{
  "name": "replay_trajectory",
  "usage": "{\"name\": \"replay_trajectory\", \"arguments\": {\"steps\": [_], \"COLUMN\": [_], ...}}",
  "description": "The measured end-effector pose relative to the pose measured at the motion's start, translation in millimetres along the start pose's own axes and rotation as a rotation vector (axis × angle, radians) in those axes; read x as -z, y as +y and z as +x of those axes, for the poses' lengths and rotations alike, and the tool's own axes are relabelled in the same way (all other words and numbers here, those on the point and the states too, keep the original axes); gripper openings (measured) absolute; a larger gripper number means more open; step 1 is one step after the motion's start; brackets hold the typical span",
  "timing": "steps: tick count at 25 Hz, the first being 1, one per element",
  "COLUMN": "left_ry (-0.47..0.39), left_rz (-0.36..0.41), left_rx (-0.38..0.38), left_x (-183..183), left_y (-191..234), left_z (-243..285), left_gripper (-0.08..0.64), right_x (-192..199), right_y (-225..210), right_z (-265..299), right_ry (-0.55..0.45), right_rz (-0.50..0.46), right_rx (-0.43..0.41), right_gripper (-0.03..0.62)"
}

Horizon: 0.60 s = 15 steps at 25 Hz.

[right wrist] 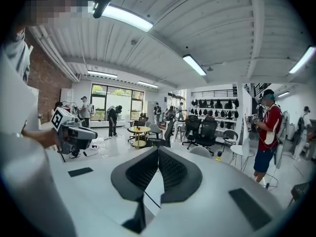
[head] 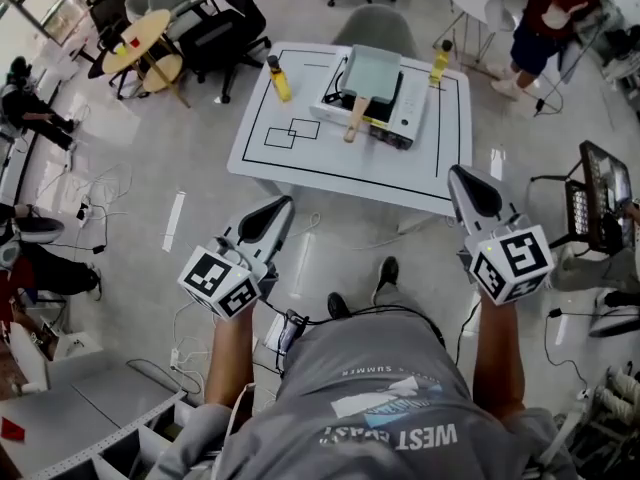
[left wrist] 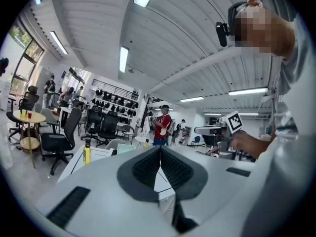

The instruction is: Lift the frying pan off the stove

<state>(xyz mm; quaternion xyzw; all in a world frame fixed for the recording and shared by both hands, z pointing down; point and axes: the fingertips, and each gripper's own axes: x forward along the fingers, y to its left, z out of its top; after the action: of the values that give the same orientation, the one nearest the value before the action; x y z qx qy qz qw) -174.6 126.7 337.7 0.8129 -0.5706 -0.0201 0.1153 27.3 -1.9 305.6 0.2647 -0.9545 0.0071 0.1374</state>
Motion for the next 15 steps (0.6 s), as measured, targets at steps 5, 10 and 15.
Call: {"name": "replay_trajectory", "arguments": {"steps": [5, 10, 15], "left_ry": [0.002, -0.007, -0.016], "left_rz": [0.002, -0.013, -0.006], "left_rx": [-0.071, -0.119, -0.166], "left_x": [-7, -7, -13], "left_y": [13, 19, 23], "left_z": [5, 24, 46], "left_gripper": [0.000, 0.000, 0.000], "right_x": [-8, -7, -13], "right_y": [-14, -35, -58], "right_z": [28, 53, 73], "right_ry": [-0.017, -0.015, -0.035], "right_rz": [-0.002, -0.005, -0.014], "right_rx": [-0.057, -0.113, -0.163], "right_gripper": [0.014, 0.015, 0.017]}}
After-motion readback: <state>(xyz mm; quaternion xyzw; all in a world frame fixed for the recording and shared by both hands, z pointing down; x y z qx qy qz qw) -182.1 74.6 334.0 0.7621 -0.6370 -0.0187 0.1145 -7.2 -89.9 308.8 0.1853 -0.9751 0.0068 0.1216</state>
